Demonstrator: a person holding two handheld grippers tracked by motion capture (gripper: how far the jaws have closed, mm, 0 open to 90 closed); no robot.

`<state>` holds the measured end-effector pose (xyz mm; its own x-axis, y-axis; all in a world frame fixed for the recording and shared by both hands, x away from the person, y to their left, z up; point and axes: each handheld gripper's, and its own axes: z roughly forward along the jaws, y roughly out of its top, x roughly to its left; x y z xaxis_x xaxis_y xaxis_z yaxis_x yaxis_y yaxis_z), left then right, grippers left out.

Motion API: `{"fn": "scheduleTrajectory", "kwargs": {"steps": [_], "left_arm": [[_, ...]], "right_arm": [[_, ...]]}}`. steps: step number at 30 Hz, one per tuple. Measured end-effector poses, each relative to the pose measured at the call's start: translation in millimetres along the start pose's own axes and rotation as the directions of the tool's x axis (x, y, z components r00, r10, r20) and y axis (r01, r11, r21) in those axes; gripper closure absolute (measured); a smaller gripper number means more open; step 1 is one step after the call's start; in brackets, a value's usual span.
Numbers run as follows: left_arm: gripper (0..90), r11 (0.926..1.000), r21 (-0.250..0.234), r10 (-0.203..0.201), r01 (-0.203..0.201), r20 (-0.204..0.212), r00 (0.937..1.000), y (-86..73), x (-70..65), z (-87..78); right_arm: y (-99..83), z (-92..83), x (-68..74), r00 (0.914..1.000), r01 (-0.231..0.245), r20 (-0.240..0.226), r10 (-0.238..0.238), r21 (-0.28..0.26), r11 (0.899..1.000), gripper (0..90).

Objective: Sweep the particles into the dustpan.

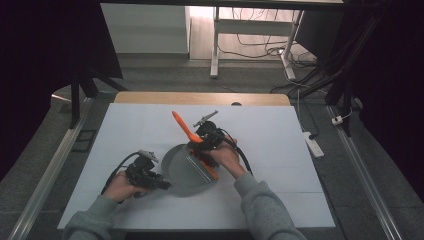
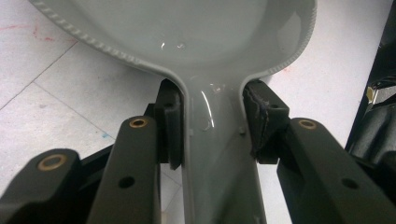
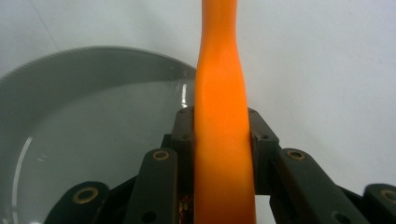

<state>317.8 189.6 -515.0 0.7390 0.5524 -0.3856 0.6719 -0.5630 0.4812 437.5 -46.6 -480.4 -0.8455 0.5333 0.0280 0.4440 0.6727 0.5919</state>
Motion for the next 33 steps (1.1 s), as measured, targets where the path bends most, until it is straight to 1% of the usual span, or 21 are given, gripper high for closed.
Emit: {"fn": "scheduleTrajectory", "kwargs": {"steps": [4, 6, 9, 10, 11, 13, 17, 20, 24, 28, 29, 32, 33], "left_arm": [[61.6, 1.0000, 0.001, 0.001, -0.001, -0.001, 1.0000, -0.1, 0.1, 0.0], [61.6, 1.0000, 0.001, 0.001, -0.001, -0.001, 1.0000, -0.1, 0.1, -0.1], [61.6, 1.0000, 0.001, 0.001, -0.001, -0.001, 1.0000, -0.2, 0.2, 0.0], [61.5, 1.0000, 0.001, 0.001, -0.001, 0.000, 1.0000, -0.2, 0.4, 0.0], [61.6, 1.0000, 0.002, 0.001, -0.001, 0.000, 1.0000, -0.2, 0.5, 0.0], [61.6, 1.0000, 0.002, 0.001, -0.001, -0.001, 1.0000, -0.3, 0.5, -0.1], [61.6, 1.0000, 0.003, 0.003, -0.003, -0.001, 1.0000, -0.5, 0.6, -0.3], [61.6, 1.0000, 0.003, 0.004, -0.004, -0.001, 1.0000, -0.6, 0.5, -0.3], [61.6, 1.0000, 0.003, 0.002, -0.002, -0.001, 1.0000, -0.7, 0.5, 0.0], [61.6, 1.0000, 0.003, 0.003, -0.003, -0.005, 1.0000, -0.7, -0.1, 0.1], [61.6, 1.0000, 0.003, 0.003, -0.003, -0.005, 1.0000, -0.7, -0.2, 0.1], [61.6, 1.0000, 0.004, 0.005, -0.005, -0.007, 1.0000, -0.7, -0.2, 0.0], [61.6, 1.0000, 0.004, 0.005, -0.005, -0.007, 1.0000, -0.7, -0.2, 0.0]], "right_arm": [[2.7, -0.7, 7.5, 0.9996, 0.002, -0.028, -0.003, -0.016, 1.000, 70.3], [4.3, -1.1, 12.2, 0.9985, 0.006, -0.054, -0.007, -0.026, 1.000, 70.3], [6.2, -1.5, 17.7, 0.9944, 0.017, -0.104, -0.022, -0.045, 0.999, 70.4], [6.8, -2.3, 19.5, 0.9930, 0.018, -0.116, -0.024, -0.052, 0.999, 70.3], [7.5, -3.5, 20.8, 0.9926, 0.023, -0.118, -0.030, -0.059, 0.998, 70.3], [8.7, -6.7, 21.4, 0.9937, 0.035, -0.104, -0.043, -0.074, 0.997, 70.3], [7.9, -16.6, 15.4, 0.9967, 0.022, -0.075, -0.031, -0.114, 0.993, 70.3], [4.5, -27.2, 6.8, 0.9980, 0.001, -0.062, -0.010, -0.143, 0.990, 70.3], [-3.7, -40.4, -5.3, 0.9989, -0.040, -0.029, 0.036, -0.172, 0.984, 70.3], [-14.9, -44.2, -14.2, 0.9979, -0.061, 0.013, 0.064, -0.168, 0.984, 70.3], [-17.3, -42.9, -16.8, 0.9975, -0.062, 0.023, 0.067, -0.160, 0.985, 70.3], [-21.3, -36.3, -22.1, 0.9949, -0.057, 0.076, 0.066, -0.122, 0.991, 70.3], [-21.5, -33.2, -23.4, 0.9941, -0.060, 0.083, 0.069, -0.110, 0.992, 70.3]]}}
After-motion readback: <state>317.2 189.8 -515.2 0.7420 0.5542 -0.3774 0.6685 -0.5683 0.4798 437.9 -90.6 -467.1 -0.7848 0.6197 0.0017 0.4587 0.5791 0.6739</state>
